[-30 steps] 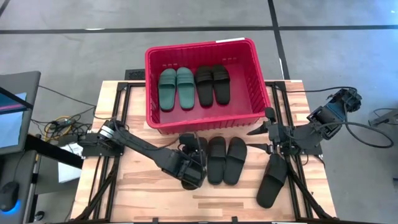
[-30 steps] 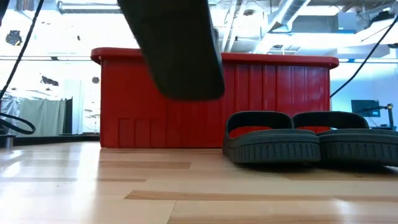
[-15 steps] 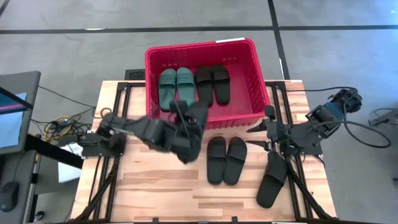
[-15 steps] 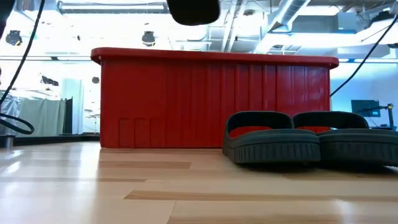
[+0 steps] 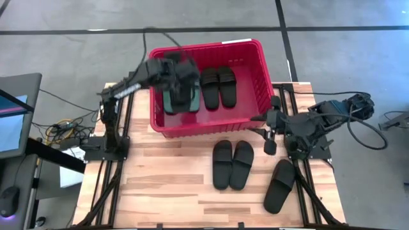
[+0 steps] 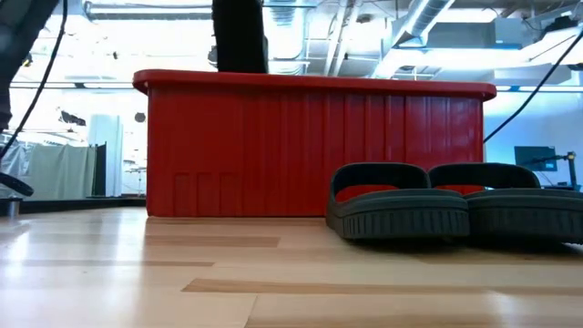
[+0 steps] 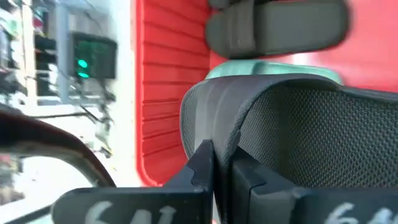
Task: Pick and place slides into bin
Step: Put the black slipper into the red container
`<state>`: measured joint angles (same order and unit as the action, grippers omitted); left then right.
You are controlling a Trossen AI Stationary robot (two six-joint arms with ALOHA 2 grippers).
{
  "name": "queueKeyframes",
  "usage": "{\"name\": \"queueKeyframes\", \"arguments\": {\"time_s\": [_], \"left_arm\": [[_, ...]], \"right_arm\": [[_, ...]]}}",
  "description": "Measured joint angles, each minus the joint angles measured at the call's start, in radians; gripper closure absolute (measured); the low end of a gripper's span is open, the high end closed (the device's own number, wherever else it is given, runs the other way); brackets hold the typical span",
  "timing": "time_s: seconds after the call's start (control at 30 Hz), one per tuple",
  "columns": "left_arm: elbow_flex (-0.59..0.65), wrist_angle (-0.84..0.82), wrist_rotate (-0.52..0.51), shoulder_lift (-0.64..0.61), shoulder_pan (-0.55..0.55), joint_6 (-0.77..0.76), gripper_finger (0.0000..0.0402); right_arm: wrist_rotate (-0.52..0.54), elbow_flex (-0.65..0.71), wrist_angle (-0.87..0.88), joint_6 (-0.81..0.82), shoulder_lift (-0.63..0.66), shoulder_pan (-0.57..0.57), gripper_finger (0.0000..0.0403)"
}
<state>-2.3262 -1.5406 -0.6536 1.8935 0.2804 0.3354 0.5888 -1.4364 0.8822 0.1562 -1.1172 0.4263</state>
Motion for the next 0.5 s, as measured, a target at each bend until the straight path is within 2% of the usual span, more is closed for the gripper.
{"name": "queueKeyframes", "arguments": {"time_s": [0.23, 0.5], "left_arm": [[0.128, 0.151, 0.205, 0.005, 0.25, 0.216, 0.0401], [0.314, 0.288, 0.327, 0.005, 0.384, 0.324, 0.0401]], "right_arm": [[-0.001, 0.0, -0.005, -0.006, 0.0, -0.096, 0.027], [-0.004, 0.0, -0.004, 0.001, 0.0, -0.142, 0.027]]}}
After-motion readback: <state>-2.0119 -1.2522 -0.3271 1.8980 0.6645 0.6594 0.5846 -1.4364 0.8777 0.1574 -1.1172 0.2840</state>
